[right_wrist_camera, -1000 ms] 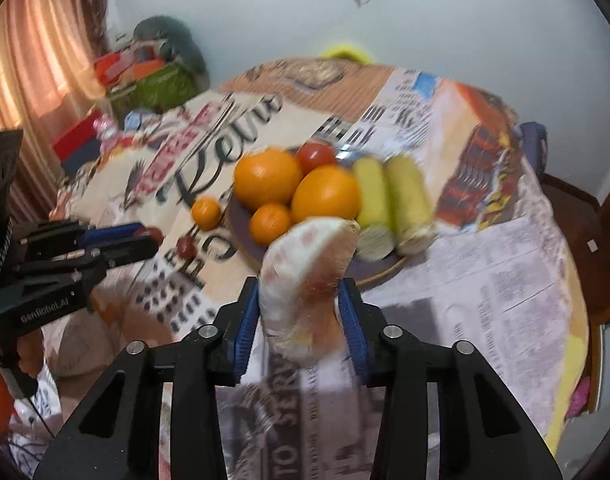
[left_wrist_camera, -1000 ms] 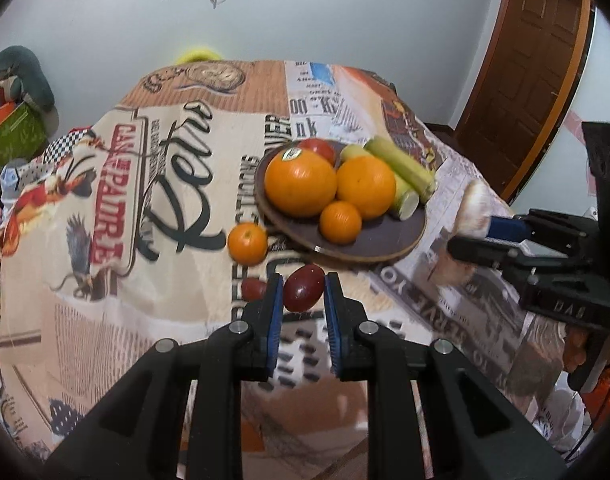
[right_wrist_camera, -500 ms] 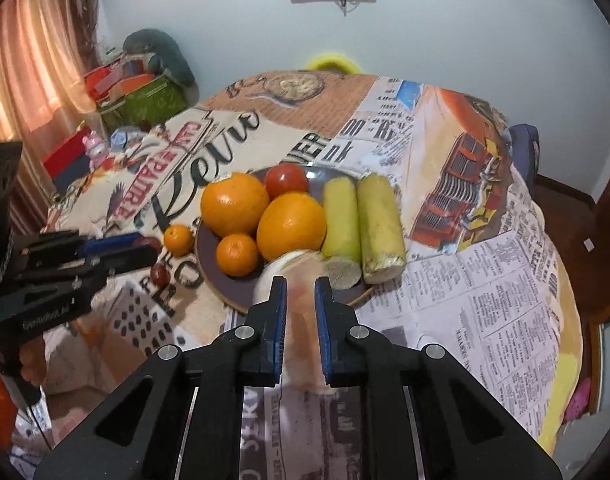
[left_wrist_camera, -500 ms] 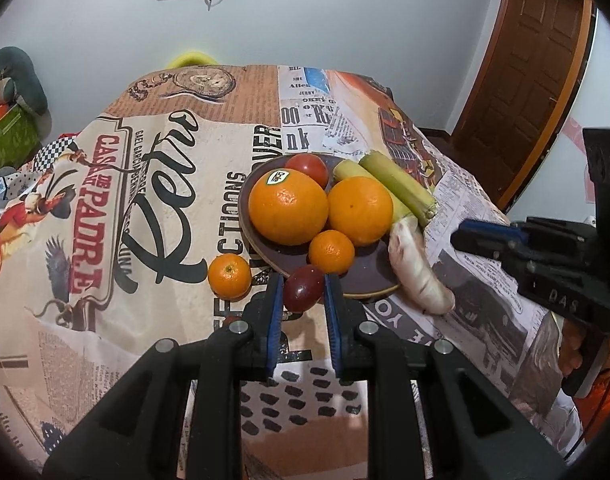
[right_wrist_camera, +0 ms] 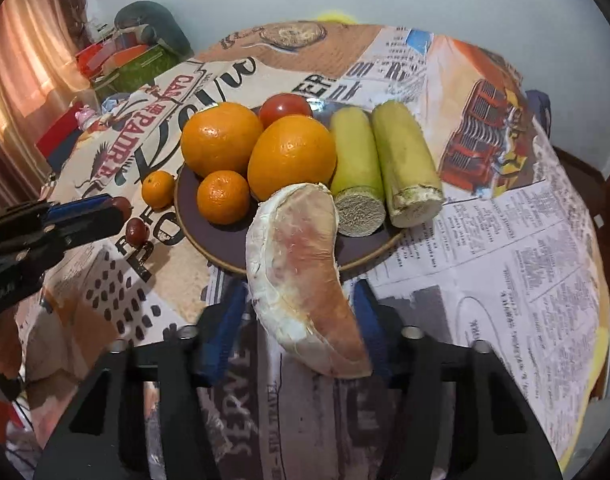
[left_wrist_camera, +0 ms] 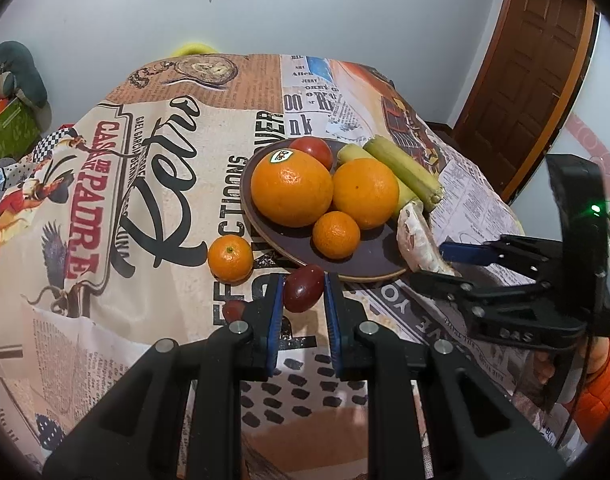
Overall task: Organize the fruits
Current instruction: 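Set the date on the plate with left tool while right tool sets the roll there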
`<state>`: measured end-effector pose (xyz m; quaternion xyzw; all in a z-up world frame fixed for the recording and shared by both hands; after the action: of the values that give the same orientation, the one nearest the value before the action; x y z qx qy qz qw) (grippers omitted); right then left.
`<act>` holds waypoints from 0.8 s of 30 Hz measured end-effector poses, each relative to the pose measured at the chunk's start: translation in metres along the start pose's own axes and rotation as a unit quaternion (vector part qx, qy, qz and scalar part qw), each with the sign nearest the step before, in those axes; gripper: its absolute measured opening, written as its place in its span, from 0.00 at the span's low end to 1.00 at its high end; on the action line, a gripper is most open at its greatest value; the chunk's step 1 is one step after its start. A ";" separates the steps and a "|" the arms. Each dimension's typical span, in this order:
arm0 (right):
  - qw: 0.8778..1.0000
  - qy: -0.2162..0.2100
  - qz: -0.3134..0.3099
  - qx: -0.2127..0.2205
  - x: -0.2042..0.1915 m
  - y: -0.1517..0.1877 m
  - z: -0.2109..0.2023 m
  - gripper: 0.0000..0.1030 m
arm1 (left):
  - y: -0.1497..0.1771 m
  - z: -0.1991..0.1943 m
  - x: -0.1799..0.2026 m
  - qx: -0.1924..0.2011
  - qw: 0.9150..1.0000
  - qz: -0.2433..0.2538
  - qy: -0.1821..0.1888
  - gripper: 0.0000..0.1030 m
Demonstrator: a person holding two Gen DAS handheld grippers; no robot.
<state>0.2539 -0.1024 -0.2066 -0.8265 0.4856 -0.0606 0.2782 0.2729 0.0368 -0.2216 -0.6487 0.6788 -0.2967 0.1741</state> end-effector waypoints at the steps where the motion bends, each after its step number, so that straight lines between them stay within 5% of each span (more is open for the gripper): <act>1: 1.000 0.003 0.000 -0.002 0.000 0.000 0.001 0.43 | 0.000 0.000 0.000 0.000 1.000 0.000 0.000 0.19; 11: 1.000 0.003 0.015 0.026 0.005 0.001 -0.023 0.25 | -0.011 0.003 -0.001 0.005 1.000 -0.005 0.002 0.19; 24: 0.996 0.007 0.020 0.092 0.013 -0.029 -0.064 0.21 | -0.029 0.020 0.003 0.003 1.000 0.003 0.001 0.19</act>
<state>0.2591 -0.1284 -0.1402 -0.7869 0.4969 -0.1053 0.3505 0.3074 0.0303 -0.2187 -0.6459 0.6799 -0.2990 0.1765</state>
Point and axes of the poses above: each gripper's, at about its wrist camera, not at the fingertips, and z roughly the way its jaws point, x to its right, y to its underside, the point moved 5 cm from there along z, roughly the way its jaws point, and after that the axes turned 2 degrees about -x, right-handed, at the moved point
